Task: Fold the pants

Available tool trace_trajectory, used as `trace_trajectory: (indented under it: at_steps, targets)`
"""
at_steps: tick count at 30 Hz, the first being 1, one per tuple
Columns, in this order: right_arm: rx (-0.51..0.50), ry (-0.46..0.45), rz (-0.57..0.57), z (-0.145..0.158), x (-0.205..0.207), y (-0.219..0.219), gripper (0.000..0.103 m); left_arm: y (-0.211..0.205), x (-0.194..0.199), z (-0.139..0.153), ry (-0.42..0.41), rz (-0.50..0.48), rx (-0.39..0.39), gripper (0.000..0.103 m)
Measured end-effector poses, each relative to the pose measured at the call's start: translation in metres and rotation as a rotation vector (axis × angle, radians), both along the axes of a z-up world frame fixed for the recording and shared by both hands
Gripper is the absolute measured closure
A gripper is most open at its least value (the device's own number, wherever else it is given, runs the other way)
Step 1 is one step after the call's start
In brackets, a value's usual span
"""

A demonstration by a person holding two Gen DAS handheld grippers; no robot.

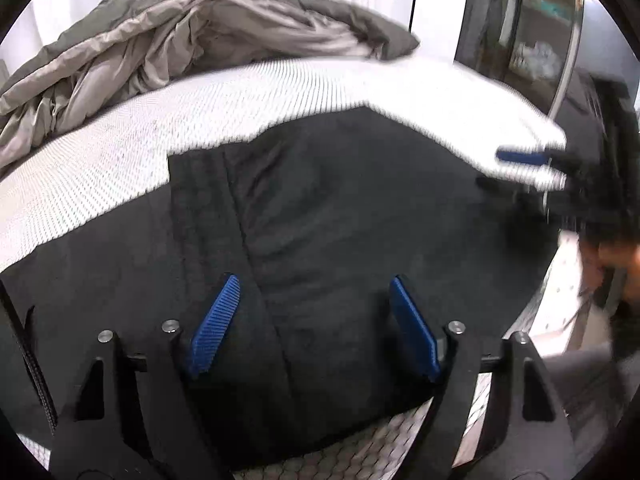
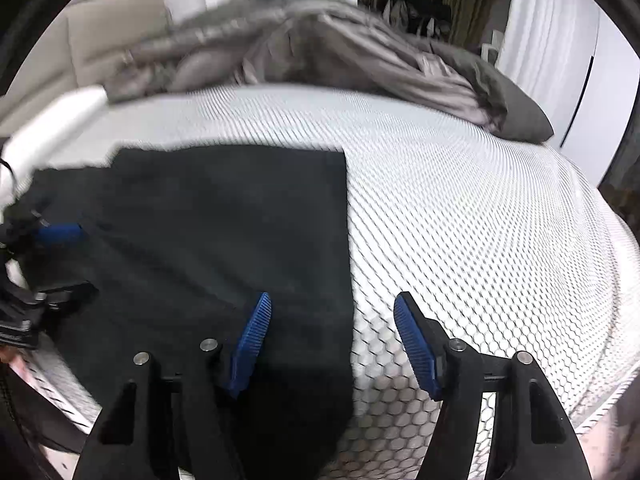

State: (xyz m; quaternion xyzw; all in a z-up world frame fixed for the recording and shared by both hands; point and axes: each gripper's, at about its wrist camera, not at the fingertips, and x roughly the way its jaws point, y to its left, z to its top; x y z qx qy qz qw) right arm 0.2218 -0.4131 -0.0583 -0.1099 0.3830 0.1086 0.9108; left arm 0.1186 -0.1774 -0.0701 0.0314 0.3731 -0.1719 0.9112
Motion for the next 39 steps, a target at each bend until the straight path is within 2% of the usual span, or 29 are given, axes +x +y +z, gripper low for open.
trace_trajectory:
  at_steps: [2, 5, 6, 8, 10, 11, 13, 16, 17, 20, 22, 23, 24, 25, 26, 27, 28, 33, 36, 39]
  targets:
    - [0.052, -0.012, 0.057, 0.006, -0.002, 0.015, 0.037, -0.01, 0.013, -0.001, 0.035, -0.012, -0.013, 0.032]
    - [0.087, 0.059, 0.148, -0.012, 0.0, 0.048, 0.037, -0.021, 0.029, -0.012, 0.043, -0.009, 0.041, 0.038]
    - [0.047, 0.083, 0.165, -0.021, 0.004, 0.057, 0.037, -0.02, 0.031, -0.013, 0.057, -0.012, 0.038, 0.041]
    - [-0.062, 0.05, 0.173, -0.035, 0.001, 0.063, 0.038, -0.008, 0.03, -0.01, 0.071, -0.025, 0.013, 0.044]
    - [-0.074, 0.037, 0.132, -0.033, 0.0, 0.05, 0.038, 0.013, 0.026, -0.009, 0.091, 0.011, -0.006, 0.045]
    - [-0.08, 0.032, 0.087, -0.03, 0.0, 0.034, 0.037, 0.024, 0.024, -0.009, 0.111, 0.015, -0.035, 0.045]
    - [-0.114, 0.016, 0.001, -0.029, 0.003, 0.009, 0.036, 0.039, 0.019, -0.003, 0.111, 0.061, -0.042, 0.046]
    - [-0.008, 0.012, -0.029, -0.016, -0.002, -0.005, 0.039, 0.052, 0.023, 0.017, 0.066, 0.095, -0.095, 0.046]
    - [-0.002, -0.003, -0.03, -0.012, -0.002, 0.0, 0.039, 0.052, 0.029, 0.022, 0.056, 0.105, -0.118, 0.046]
    - [0.061, 0.003, 0.052, -0.004, 0.004, 0.036, 0.039, 0.039, 0.055, 0.026, 0.062, 0.1, -0.143, 0.046]
    - [0.097, 0.035, 0.084, -0.008, 0.016, 0.058, 0.039, 0.026, 0.074, 0.018, 0.076, 0.089, -0.112, 0.047]
    - [0.105, 0.051, 0.093, -0.012, 0.025, 0.07, 0.039, 0.022, 0.081, 0.012, 0.096, 0.09, -0.09, 0.049]
    - [0.103, 0.064, 0.102, -0.015, 0.029, 0.078, 0.039, 0.022, 0.087, 0.004, 0.122, 0.101, -0.071, 0.056]
    - [0.099, 0.091, 0.124, -0.021, 0.038, 0.085, 0.039, 0.026, 0.093, -0.003, 0.146, 0.107, -0.075, 0.059]
    - [0.07, 0.112, 0.147, -0.03, 0.039, 0.091, 0.039, 0.032, 0.095, -0.006, 0.153, 0.094, -0.097, 0.063]
    - [0.01, 0.103, 0.16, -0.037, 0.037, 0.094, 0.041, 0.038, 0.094, -0.006, 0.157, 0.083, -0.11, 0.075]
    - [-0.024, 0.068, 0.17, -0.041, 0.032, 0.092, 0.041, 0.045, 0.094, -0.005, 0.159, 0.094, -0.102, 0.078]
    - [-0.073, 0.042, -0.072, -0.041, 0.04, 0.03, 0.039, 0.063, 0.085, 0.008, 0.153, 0.174, -0.08, 0.077]
    - [0.048, 0.005, -0.082, -0.022, 0.033, 0.017, 0.042, 0.052, 0.087, 0.029, 0.101, 0.146, -0.11, 0.077]
    - [0.101, -0.026, -0.006, -0.009, 0.03, 0.042, 0.042, 0.037, 0.1, 0.032, 0.086, 0.116, -0.11, 0.077]
